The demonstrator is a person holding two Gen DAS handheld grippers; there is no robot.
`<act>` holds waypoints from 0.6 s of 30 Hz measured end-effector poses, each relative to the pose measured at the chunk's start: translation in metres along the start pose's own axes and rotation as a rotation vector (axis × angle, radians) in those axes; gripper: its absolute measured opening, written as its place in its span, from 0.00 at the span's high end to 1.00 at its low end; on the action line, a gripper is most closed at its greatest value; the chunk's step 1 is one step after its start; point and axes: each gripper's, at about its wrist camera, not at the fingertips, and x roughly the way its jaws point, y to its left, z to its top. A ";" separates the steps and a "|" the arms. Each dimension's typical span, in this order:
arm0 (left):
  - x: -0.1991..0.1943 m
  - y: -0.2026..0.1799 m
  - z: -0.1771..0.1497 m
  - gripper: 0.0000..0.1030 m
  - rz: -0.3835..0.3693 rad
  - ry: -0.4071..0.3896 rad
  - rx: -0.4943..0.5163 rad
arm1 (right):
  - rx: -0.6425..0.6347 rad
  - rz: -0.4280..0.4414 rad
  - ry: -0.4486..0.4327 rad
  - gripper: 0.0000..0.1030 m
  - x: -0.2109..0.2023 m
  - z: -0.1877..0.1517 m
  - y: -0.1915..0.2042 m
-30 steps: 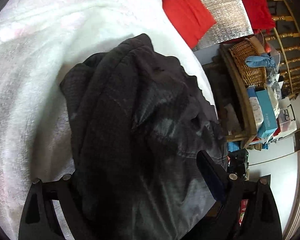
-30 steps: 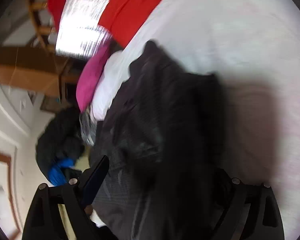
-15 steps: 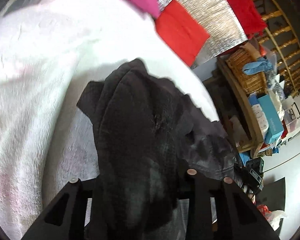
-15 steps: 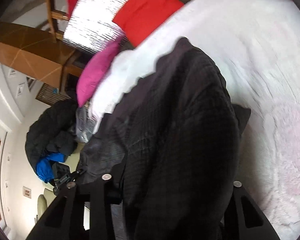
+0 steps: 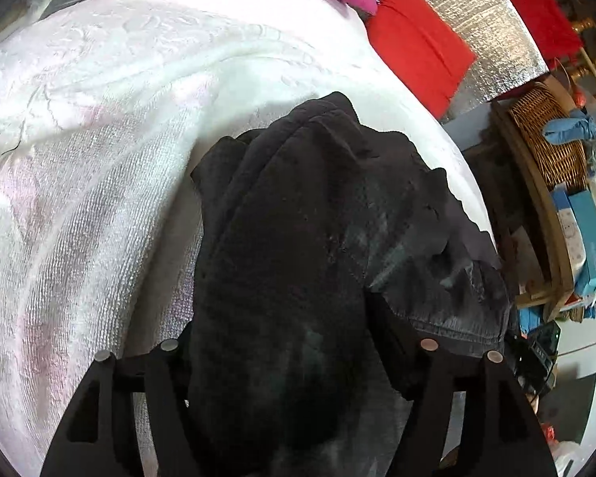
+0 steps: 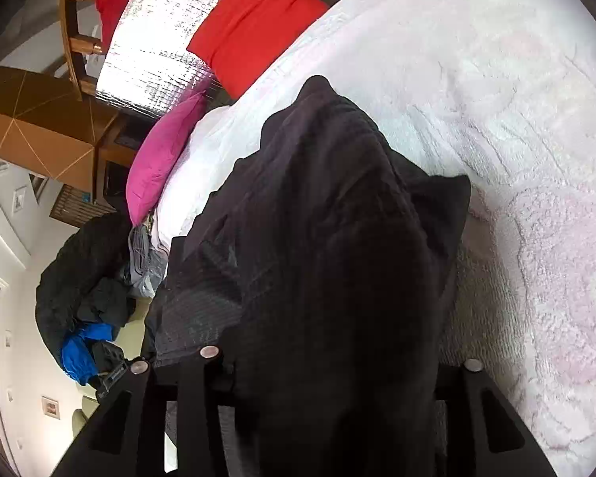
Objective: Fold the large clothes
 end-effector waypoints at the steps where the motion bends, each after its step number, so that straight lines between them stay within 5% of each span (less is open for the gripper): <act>1: -0.001 0.001 0.000 0.28 -0.002 0.001 -0.007 | 0.009 -0.020 -0.002 0.43 -0.003 0.000 0.000; 4: -0.004 -0.003 -0.004 0.28 0.016 -0.012 -0.020 | 0.034 -0.055 -0.019 0.33 -0.012 -0.001 -0.001; 12: -0.054 -0.003 -0.018 0.24 0.032 -0.179 -0.008 | 0.003 -0.140 -0.119 0.29 -0.057 -0.015 0.003; 18: -0.082 -0.018 -0.035 0.23 0.062 -0.320 0.087 | -0.091 -0.180 -0.317 0.29 -0.102 -0.035 0.022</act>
